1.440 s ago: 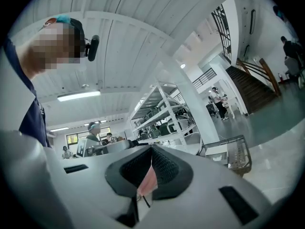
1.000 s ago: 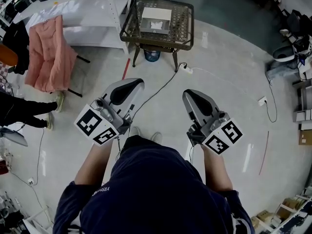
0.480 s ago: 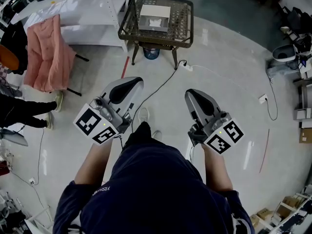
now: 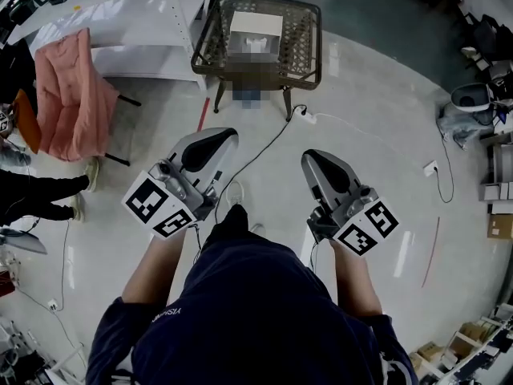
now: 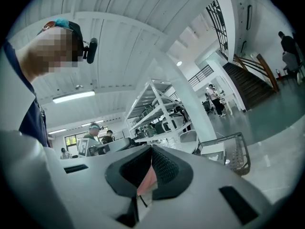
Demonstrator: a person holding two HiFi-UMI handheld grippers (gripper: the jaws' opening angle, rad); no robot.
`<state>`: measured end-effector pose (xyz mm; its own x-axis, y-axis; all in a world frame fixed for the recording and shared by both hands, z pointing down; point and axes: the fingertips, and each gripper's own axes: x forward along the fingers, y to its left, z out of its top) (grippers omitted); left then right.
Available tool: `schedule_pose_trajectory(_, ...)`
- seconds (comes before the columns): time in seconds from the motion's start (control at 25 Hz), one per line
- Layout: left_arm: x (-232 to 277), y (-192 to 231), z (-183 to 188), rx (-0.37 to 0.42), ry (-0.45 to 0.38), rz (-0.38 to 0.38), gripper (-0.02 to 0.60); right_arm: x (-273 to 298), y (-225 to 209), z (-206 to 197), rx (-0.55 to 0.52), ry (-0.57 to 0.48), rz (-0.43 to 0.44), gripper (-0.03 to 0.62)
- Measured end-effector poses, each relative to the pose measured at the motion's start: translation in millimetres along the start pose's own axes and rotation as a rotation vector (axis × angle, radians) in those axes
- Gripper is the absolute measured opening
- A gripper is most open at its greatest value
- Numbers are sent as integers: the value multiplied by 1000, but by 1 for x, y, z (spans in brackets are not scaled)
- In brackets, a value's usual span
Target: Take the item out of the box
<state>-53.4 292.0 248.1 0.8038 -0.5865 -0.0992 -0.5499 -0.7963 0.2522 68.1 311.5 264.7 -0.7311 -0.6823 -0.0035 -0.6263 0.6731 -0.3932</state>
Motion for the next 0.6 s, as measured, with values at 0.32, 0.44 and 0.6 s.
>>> schedule_pose_trajectory(0.32, 30, 81, 9, -18, 15, -19, 5, 74, -42, 8, 2, 16, -19, 25)
schedule_pose_trajectory(0.44, 40, 112, 16, -21, 21, -30, 5, 104, -54, 14, 3, 15, -31, 25)
schedule_pose_trajectory(0.6, 52, 146, 26, -20, 28, -46, 5, 137, -65, 23, 0, 14, -38, 25)
